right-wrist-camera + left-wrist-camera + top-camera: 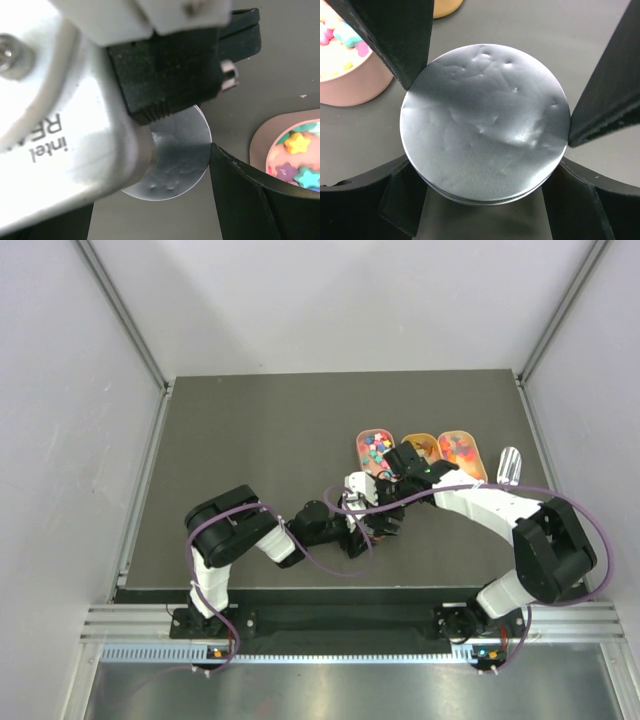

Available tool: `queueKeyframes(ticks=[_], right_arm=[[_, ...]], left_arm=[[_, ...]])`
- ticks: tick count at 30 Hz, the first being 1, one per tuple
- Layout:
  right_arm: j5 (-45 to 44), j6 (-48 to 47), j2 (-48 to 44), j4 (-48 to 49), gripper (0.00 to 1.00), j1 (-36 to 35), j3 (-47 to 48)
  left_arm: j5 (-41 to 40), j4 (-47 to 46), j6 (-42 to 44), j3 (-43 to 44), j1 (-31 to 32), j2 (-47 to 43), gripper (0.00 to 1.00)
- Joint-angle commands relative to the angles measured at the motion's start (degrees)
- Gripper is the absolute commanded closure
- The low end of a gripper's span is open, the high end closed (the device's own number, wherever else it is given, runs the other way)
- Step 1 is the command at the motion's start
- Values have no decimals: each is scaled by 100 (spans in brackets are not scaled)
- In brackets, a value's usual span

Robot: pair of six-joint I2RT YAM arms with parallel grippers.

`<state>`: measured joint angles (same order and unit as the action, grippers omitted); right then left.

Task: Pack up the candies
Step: Screw the bottle lid onto the packing bottle.

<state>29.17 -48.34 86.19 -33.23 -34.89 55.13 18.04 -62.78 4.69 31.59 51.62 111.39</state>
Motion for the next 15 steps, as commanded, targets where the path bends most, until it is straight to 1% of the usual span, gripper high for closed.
queueKeyframes(ticks=[1, 9, 10, 11, 12, 14, 15], right_arm=[[116, 1722, 328, 203, 32, -395, -354], [-87, 1608, 284, 221, 31, -404, -328], [-87, 1582, 275, 212, 30, -395, -328], [-87, 1538, 284, 195, 29, -395, -328], [-78, 1512, 258, 177, 25, -395, -319], [-52, 1319, 249, 63, 21, -395, -310], [-52, 1248, 249, 28, 14, -395, -275]], left_arm=[[-943, 1400, 313, -74, 77, 243, 45], [-934, 1365, 322, -92, 86, 216, 43], [-943, 1339, 305, -101, 86, 199, 41], [-952, 1313, 305, -127, 94, 181, 37], [-960, 1286, 322, -153, 94, 172, 27], [-934, 1295, 375, -171, 94, 102, 20], [-891, 1260, 401, -197, 94, 84, 15]])
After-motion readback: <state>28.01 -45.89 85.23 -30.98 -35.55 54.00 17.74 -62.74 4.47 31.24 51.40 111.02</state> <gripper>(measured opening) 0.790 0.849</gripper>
